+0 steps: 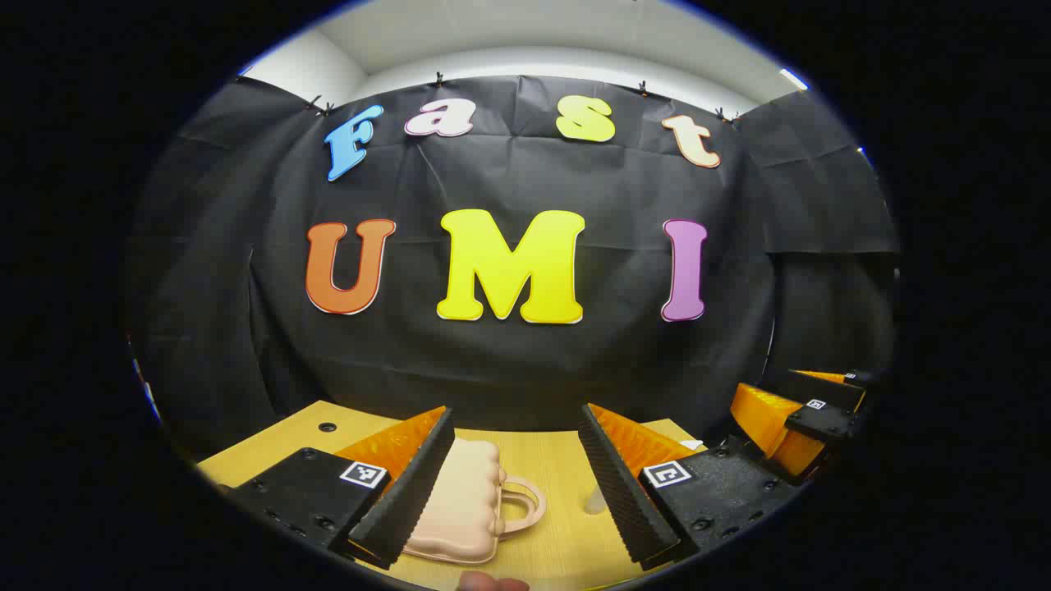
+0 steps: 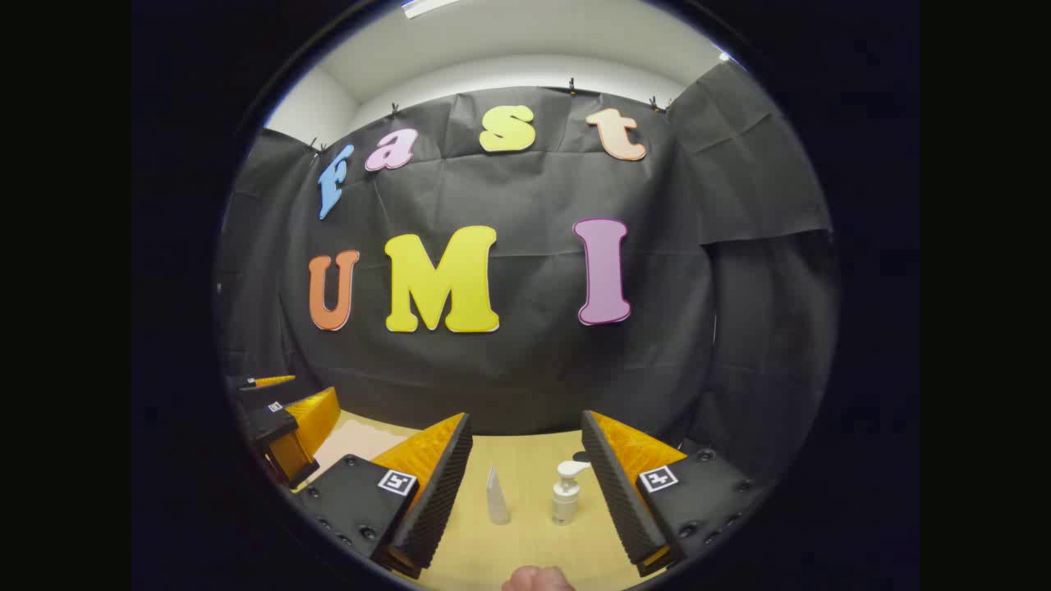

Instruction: First open the suitcase, pack the skin care products into it, and then close the suitcase.

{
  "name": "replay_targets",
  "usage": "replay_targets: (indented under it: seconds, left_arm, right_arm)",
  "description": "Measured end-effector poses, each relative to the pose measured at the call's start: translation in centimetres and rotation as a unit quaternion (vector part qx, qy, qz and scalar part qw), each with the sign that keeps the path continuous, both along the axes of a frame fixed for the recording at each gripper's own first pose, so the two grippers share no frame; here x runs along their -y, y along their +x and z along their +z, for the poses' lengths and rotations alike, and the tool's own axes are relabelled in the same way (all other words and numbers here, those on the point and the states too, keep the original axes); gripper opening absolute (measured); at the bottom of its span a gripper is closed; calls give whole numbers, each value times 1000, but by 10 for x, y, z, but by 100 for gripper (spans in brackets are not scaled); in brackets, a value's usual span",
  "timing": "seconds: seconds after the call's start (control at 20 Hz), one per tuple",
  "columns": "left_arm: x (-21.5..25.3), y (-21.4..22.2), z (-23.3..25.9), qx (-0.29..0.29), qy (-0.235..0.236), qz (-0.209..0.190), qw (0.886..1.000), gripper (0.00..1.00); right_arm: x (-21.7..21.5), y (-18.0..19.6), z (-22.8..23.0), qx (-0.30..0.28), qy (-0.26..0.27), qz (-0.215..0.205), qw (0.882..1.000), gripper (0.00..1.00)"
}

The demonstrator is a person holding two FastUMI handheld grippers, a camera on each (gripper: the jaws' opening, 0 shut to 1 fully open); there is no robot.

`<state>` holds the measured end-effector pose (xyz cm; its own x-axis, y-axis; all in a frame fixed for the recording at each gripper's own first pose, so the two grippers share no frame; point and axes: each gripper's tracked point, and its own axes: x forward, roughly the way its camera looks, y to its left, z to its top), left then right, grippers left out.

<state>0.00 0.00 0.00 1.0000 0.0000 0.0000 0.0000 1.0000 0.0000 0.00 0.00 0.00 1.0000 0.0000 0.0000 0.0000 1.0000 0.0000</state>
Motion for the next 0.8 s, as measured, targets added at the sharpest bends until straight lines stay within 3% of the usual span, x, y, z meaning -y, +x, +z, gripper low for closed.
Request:
replay_targets:
  seconds: [0.8]
  left_arm:
    - [5, 17, -6, 2, 23, -3, 1000, 98]
  right_arm:
    - [-3, 23, -5, -3, -18, 10, 1000, 80]
